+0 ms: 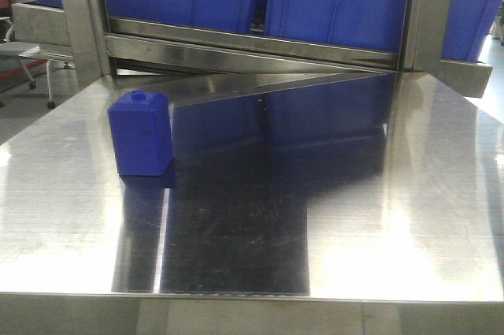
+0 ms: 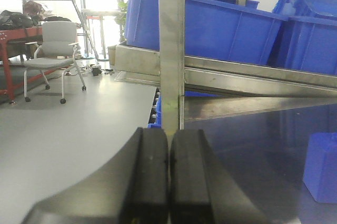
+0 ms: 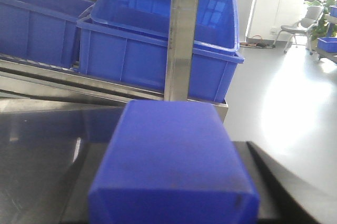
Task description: Pick and sort blue part to right shelf
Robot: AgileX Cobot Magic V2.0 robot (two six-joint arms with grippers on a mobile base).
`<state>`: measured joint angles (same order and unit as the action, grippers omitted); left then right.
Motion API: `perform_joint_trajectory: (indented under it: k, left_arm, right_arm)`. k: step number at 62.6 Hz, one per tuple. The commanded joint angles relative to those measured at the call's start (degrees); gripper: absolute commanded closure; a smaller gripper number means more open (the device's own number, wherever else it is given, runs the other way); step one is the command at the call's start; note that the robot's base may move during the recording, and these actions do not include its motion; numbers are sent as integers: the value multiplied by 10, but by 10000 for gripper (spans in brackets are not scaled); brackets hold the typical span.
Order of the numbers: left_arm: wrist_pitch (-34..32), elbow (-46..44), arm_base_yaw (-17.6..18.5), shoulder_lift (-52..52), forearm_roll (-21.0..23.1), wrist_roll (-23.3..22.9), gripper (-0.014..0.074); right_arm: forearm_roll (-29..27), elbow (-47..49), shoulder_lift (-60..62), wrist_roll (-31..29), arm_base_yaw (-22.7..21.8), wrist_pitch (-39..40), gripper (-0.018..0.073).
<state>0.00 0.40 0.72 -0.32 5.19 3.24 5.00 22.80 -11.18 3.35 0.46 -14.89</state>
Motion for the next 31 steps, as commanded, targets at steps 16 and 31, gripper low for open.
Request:
perform_joint_trajectory:
  k: [16, 31]
  left_arm:
    - [69, -102, 0, 29, -47, -37, 473]
    - [68, -184, 0, 123, -204, -113, 473]
  right_arm:
    - [8, 16, -5, -6, -4, 52, 131]
    - [8, 16, -5, -6, -4, 52, 131]
